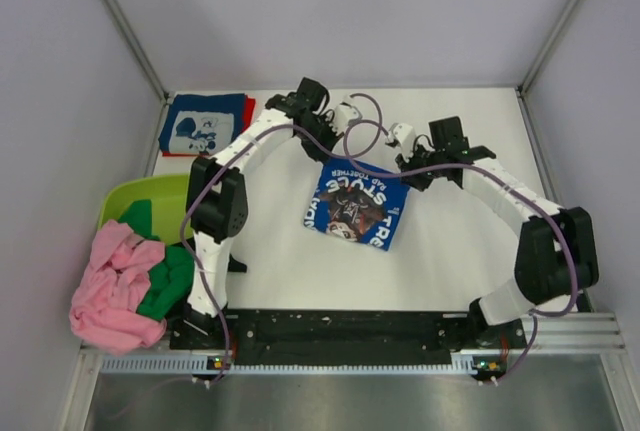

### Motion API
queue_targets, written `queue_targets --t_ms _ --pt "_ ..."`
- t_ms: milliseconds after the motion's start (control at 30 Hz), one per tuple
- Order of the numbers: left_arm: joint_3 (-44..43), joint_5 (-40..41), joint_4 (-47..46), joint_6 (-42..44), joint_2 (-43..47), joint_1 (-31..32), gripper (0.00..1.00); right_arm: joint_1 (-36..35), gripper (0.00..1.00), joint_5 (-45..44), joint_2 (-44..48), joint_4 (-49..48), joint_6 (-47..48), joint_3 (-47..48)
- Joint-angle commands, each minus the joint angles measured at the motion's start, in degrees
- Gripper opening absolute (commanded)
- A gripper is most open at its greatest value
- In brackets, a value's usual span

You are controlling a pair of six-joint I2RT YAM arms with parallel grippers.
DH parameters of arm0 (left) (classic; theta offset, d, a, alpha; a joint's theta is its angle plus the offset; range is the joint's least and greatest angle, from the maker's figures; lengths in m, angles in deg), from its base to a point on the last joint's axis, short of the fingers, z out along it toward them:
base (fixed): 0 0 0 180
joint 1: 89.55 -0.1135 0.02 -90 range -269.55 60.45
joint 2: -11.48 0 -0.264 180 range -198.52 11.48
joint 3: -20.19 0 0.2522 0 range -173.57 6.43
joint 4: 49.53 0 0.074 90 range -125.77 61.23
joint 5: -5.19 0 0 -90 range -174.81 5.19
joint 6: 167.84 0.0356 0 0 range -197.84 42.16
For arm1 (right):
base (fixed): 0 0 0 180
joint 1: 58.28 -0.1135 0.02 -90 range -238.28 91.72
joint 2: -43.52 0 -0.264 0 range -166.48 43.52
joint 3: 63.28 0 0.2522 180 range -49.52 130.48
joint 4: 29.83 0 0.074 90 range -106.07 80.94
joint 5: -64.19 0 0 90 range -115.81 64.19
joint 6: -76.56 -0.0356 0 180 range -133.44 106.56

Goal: Fold and stack the t-shirts
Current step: Fold the long partially folded tshirt into a neat square

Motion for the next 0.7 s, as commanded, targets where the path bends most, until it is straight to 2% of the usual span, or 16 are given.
queue_targets --t_ms 0,67,100,200,267,400,500,567,667 --pt "0.7 9.6 -11.4 -2.3 -1.9 -1.3 0.0 2.3 0.0 -5.0 -5.3 -3.4 -3.1 0.6" --pt "0.2 10.2 -12.4 -2.8 -3.8 -1.3 0.06 2.4 0.0 -6.3 -7.9 -6.2 -4.3 0.2" --pt "-0.4 10.2 -12.5 -3.0 -4.9 -1.3 0.14 2.6 0.05 -8.1 -9.0 -8.2 -5.6 0.0" --pt "-2.4 10.7 -14.1 -4.8 -7.0 -1.3 0.3 4.1 0.3 -15.3 -12.6 -15.3 -12.5 0.7" --pt "-4.1 13.7 -15.8 -6.0 -8.2 -1.5 0.41 5.5 0.36 -18.1 -14.8 -18.5 -19.2 3.2" --pt "-7.9 16.6 -14.5 -7.6 -7.8 -2.7 0.49 6.2 0.38 -18.8 -15.0 -10.5 -27.8 11.2" --pt "-1.4 14.4 -15.9 -9.0 -2.1 -3.4 0.51 6.2 0.38 -20.4 -9.4 -7.8 -35.6 9.3" --pt "5.6 13.2 -19.9 -9.7 3.2 -3.4 0.52 5.9 0.37 -18.3 -4.7 -8.2 -40.6 5.3" --pt "12.8 9.3 -22.8 -12.0 10.1 -3.4 0.51 3.6 0.28 -14.6 -0.2 -11.3 -46.0 -1.8"
